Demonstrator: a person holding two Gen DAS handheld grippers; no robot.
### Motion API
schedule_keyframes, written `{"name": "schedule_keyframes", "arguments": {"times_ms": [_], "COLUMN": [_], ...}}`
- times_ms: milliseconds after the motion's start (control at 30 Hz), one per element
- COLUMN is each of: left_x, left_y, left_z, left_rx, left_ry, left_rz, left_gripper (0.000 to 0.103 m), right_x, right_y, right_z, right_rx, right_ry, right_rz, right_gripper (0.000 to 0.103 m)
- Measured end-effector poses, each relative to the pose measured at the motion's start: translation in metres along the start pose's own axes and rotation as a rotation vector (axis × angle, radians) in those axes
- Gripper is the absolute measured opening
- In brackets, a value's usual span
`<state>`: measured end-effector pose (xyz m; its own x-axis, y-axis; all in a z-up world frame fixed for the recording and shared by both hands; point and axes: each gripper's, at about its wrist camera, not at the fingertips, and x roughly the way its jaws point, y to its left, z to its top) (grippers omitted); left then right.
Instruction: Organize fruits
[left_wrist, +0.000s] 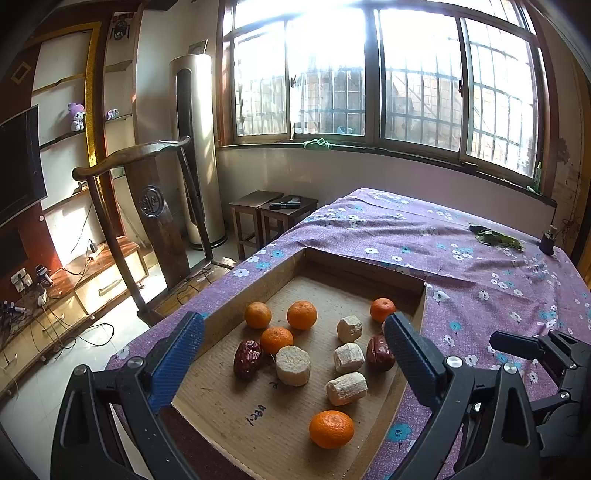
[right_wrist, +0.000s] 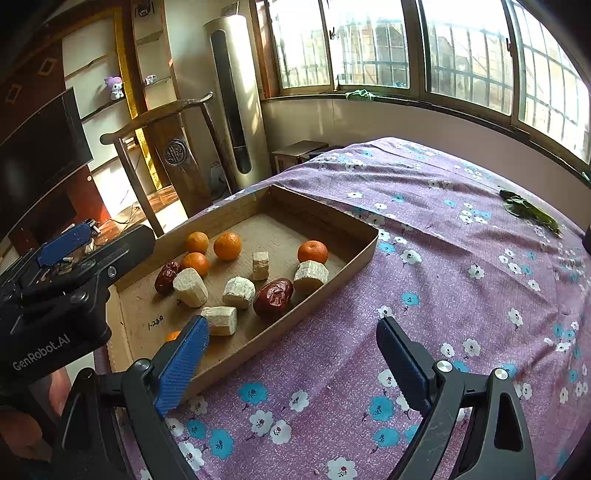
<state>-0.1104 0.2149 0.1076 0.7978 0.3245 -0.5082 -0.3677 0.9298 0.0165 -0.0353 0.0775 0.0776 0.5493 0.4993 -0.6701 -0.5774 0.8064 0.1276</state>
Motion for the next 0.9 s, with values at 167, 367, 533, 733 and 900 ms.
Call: {"name": "schedule_keyframes", "arguments": {"times_ms": [167,367,533,733,900], "left_x": [0.003,0.004,0.009,0.012,0.015], "left_y": [-0.001,0.000,0.002,0.003,0.004], "left_z": [0.000,0.000,0.000,0.000,-0.001], "left_rx": [0.003,-0.001,-0.006,-0.011,-0.018], "left_ry": [0.009,0.014,0.025,0.036,0.044], "left_rz": [-0.004,-0.015,-0.011,-0.010,-0.006], "left_gripper": [0.098,0.098,0.098,0.098,0.098], "right_x": [0.004,0.007,0.010,0.013,0.015], "right_y": [0.001,0.000,-0.002,-0.001,-0.001], "right_z": [0.000,0.001,0.001,-0.001,-0.001], "right_rx": [-0.006,-0.010,-0.006,-0.008,-0.010], "right_ry": [0.014,0.023,0.026,0.037,0.039], "right_rz": [-0.002,-0.003,-0.001,0.000,0.002], "right_gripper": [0.095,0.095,0.095,0.095,0.095]}}
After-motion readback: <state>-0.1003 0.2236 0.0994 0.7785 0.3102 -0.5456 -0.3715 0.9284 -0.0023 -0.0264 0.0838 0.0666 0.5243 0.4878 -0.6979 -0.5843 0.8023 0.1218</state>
